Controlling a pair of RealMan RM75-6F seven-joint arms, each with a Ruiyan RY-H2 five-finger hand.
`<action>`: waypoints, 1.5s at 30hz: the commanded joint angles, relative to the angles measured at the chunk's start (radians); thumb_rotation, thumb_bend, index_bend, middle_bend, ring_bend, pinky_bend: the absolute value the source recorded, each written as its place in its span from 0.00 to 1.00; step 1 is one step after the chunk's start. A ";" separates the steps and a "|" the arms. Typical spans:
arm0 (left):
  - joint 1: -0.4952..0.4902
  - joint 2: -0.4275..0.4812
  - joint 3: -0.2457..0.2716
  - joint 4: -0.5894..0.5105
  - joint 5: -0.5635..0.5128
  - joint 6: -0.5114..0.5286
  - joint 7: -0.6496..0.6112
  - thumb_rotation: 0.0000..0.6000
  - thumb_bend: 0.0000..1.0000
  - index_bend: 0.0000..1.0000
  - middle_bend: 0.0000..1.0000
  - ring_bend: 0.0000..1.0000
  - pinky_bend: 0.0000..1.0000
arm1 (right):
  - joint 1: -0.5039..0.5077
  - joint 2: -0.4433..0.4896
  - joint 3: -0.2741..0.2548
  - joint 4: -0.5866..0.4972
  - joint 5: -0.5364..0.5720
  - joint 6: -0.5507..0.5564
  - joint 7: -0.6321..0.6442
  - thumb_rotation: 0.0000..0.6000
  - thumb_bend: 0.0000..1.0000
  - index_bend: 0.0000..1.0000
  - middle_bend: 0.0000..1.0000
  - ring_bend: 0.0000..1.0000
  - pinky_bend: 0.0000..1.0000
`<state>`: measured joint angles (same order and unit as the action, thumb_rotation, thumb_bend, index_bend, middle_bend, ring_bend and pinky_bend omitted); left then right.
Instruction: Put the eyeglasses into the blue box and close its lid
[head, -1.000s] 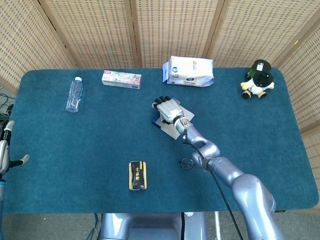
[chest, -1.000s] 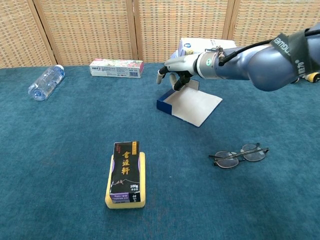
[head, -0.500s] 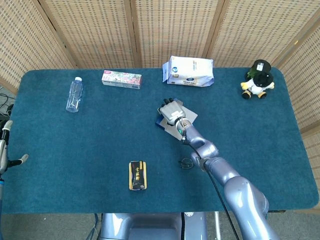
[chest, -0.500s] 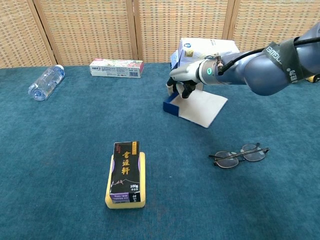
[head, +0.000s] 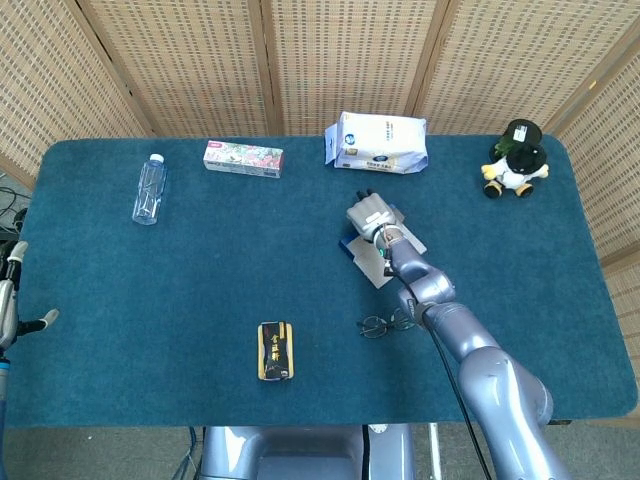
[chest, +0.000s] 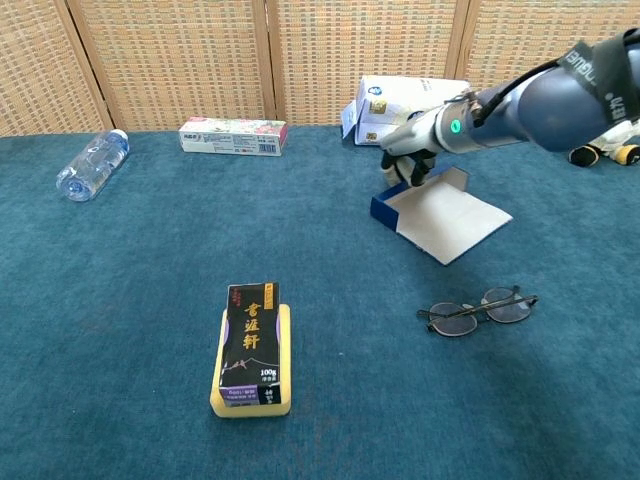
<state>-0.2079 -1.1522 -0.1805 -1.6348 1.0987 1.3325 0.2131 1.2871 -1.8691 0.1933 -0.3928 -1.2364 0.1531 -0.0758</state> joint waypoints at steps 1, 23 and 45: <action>0.000 -0.001 0.002 -0.003 0.004 0.002 0.003 1.00 0.00 0.00 0.00 0.00 0.00 | -0.013 0.003 -0.009 0.047 0.039 -0.032 -0.024 1.00 1.00 0.38 0.35 0.05 0.08; -0.009 -0.014 0.020 -0.010 0.030 0.005 0.027 1.00 0.00 0.00 0.00 0.00 0.00 | -0.048 0.085 -0.118 0.058 0.065 -0.076 0.080 1.00 0.97 0.31 0.10 0.02 0.08; -0.018 -0.023 0.028 0.001 0.033 -0.014 0.031 1.00 0.00 0.00 0.00 0.00 0.00 | -0.434 0.533 -0.104 -0.996 -0.062 0.797 -0.006 1.00 0.18 0.25 0.00 0.00 0.06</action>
<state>-0.2268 -1.1751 -0.1517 -1.6330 1.1304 1.3175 0.2458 0.9671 -1.4824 0.1550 -1.1803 -1.1718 0.8454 -0.1242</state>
